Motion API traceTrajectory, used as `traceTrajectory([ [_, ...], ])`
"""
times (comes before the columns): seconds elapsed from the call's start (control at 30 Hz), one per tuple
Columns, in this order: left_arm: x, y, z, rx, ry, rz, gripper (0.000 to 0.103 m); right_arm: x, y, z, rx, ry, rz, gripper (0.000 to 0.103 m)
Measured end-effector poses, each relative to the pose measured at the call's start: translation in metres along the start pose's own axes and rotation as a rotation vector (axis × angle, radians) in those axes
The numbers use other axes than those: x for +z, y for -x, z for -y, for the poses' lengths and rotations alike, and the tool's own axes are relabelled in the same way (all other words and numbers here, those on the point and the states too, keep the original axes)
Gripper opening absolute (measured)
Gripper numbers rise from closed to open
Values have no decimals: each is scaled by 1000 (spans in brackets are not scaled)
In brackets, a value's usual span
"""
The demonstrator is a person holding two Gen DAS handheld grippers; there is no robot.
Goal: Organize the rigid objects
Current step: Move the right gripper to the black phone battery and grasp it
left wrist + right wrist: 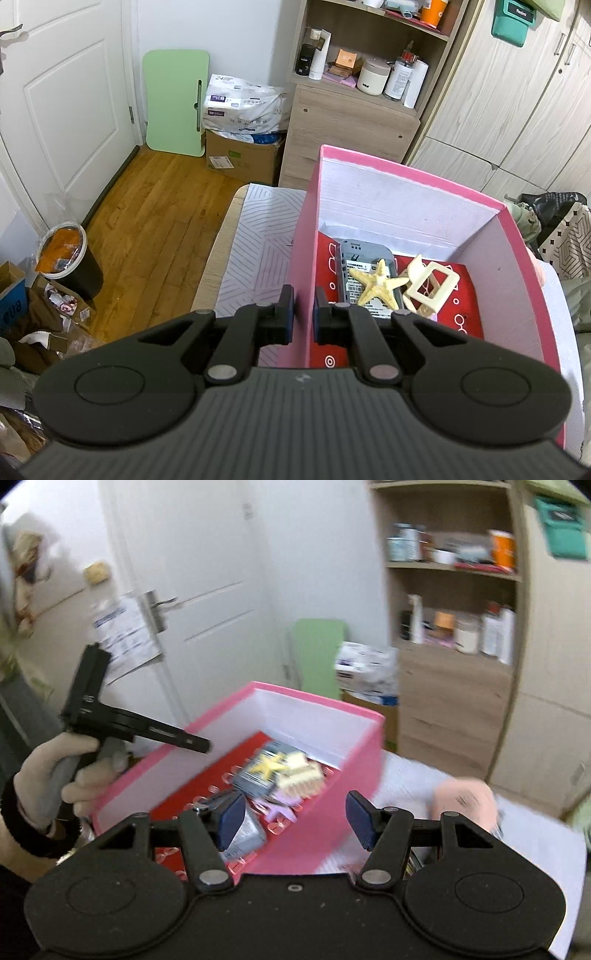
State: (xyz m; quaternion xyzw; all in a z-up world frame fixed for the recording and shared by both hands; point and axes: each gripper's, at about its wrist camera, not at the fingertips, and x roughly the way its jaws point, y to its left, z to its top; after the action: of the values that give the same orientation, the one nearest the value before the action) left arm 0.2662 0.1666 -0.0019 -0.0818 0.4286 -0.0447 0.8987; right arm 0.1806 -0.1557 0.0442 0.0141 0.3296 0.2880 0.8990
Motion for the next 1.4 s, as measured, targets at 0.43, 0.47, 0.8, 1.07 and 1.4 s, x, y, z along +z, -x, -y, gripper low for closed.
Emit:
traceTrajectory([
  [0.43,1,1,2,3,-2,0,8,-69,-19,40,-179,-106,-42,60],
  [0.47,1,1,3,3,-3,0,8,-71,-20,44,-192,-113,-45,59],
  [0.8,0,1,3,3,-3,0,8,-81,-57,75,-160,26,-130,62],
  [1.07,0,0,4,2,-5,-1,8,-79,-67,96,0,-23,-118,65],
  [1.4,-1,0,5,-5,6,-1,9,-93,-47,69,80,36,-201,45],
])
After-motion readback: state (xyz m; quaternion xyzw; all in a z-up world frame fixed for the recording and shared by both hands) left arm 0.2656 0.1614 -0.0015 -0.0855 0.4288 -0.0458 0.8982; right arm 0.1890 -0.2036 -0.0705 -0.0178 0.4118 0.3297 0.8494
